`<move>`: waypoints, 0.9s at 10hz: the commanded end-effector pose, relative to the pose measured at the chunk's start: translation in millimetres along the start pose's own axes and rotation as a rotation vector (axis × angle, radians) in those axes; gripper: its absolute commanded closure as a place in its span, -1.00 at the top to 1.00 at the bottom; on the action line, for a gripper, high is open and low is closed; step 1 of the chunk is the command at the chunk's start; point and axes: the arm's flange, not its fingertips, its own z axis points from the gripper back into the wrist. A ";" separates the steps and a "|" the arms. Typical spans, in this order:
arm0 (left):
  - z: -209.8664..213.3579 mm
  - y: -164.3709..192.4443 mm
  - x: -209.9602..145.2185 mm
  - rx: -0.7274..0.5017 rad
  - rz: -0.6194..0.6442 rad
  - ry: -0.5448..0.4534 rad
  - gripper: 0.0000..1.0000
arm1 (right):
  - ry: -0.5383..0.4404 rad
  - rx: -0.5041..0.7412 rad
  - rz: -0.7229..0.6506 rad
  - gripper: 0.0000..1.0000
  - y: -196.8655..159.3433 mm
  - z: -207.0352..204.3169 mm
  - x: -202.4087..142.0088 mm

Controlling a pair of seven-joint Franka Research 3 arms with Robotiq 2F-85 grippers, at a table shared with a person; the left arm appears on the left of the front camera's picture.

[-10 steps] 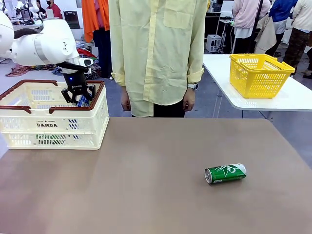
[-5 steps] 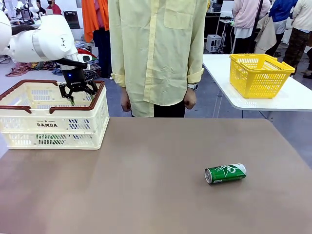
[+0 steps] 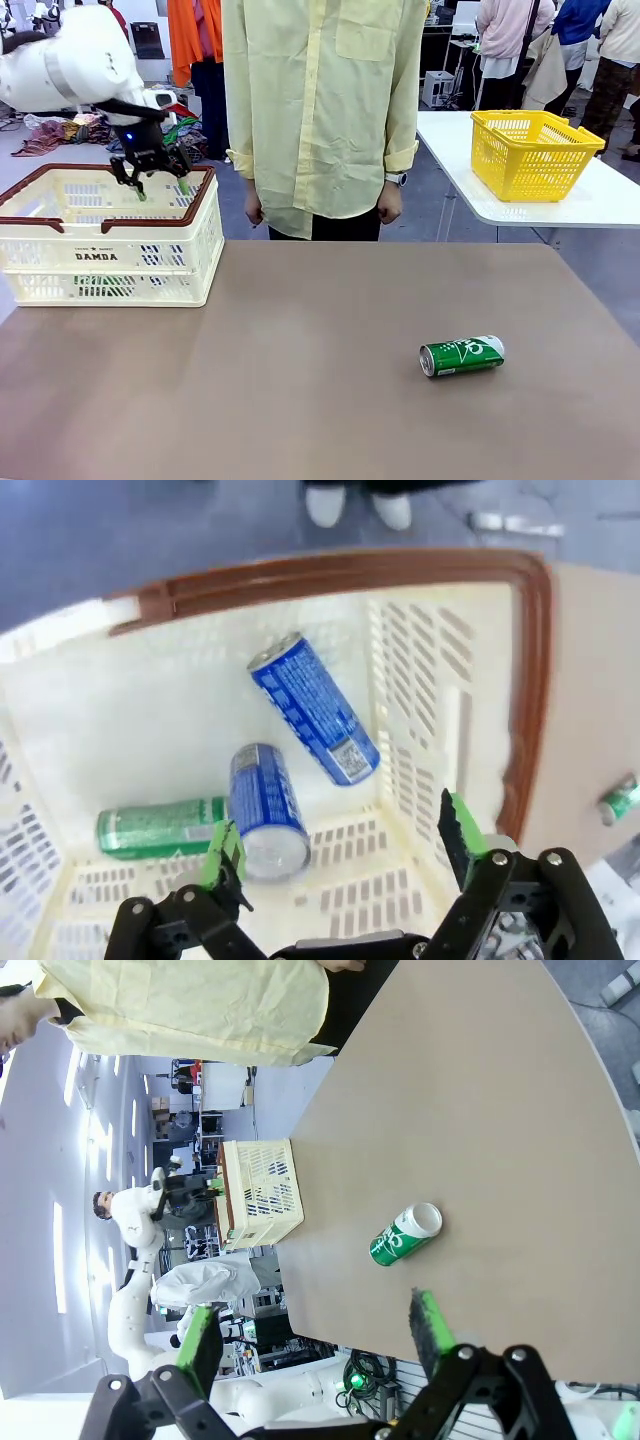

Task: Place the drinks into the Shopping basket.
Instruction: Pick up one drink and place it into the Shopping basket.

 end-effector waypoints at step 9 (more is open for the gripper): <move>151.1 206.8 -252.0 -0.953 -0.085 -0.155 1.00 | 0.000 0.015 0.023 1.00 0.0 1.3 -0.2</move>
